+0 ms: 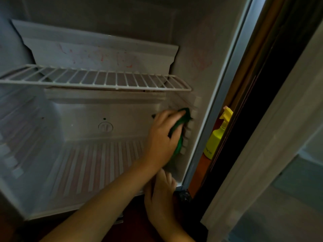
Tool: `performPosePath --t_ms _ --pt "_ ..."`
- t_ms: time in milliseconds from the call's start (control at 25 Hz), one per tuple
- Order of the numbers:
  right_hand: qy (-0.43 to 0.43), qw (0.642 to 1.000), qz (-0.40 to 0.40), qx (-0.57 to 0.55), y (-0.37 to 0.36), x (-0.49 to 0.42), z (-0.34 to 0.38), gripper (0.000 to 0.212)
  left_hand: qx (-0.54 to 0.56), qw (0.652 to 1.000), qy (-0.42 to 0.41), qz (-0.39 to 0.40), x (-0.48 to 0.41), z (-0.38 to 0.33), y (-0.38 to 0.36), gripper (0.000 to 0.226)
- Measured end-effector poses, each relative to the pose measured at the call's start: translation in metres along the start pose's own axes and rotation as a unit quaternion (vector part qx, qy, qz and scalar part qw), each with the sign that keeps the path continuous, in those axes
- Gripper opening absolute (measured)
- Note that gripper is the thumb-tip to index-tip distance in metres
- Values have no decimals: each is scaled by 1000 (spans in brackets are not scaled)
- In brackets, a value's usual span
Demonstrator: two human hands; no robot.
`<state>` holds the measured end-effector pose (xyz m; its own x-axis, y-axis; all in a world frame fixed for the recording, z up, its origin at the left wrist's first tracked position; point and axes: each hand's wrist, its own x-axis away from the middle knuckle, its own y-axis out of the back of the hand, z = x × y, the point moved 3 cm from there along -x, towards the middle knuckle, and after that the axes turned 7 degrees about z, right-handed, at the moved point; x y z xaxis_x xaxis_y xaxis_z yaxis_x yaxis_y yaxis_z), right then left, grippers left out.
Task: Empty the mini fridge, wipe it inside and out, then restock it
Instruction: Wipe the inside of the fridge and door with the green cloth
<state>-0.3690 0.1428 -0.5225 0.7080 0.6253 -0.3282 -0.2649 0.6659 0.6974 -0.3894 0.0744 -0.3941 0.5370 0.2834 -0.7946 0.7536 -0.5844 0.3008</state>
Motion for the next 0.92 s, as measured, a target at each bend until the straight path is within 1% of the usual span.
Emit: performPosePath --t_ms 40,80,160,240,320,440,480,520,640,680,760,920 --pt "-2 1000 -4 -8 0 0 0 28 -11 1000 -16 7 6 -2 -1 33" --pt "-3 1000 -4 -8 -1 0 0 30 -18 1000 -23 9 5 2 -1 33" --pt "6 1000 -3 9 -2 0 -1 42 -15 1000 14 2 -13 21 4 33" --pt "6 1000 0 15 -1 0 0 48 -40 998 37 -5 -28 37 9 33" --pt "5 1000 5 19 -2 -1 0 43 -92 996 3 -7 -23 36 8 32" --pt "17 1000 -12 15 1 0 2 31 -143 987 -76 21 8 14 2 32" --pt "17 1000 -16 11 1 1 2 29 -153 984 -86 31 10 13 3 32" --pt "16 1000 -17 10 1 1 2 29 -151 985 -77 36 8 15 4 31" --pt "1 1000 0 10 1 2 1 43 -76 996 20 35 -10 26 10 33" --pt "0 1000 3 8 1 2 2 47 -51 998 41 27 -14 29 12 33" --pt "-1 1000 4 6 3 3 3 49 -19 998 61 18 -15 29 12 31" --pt "-5 1000 16 13 4 2 4 48 7 998 66 9 -22 28 15 27"
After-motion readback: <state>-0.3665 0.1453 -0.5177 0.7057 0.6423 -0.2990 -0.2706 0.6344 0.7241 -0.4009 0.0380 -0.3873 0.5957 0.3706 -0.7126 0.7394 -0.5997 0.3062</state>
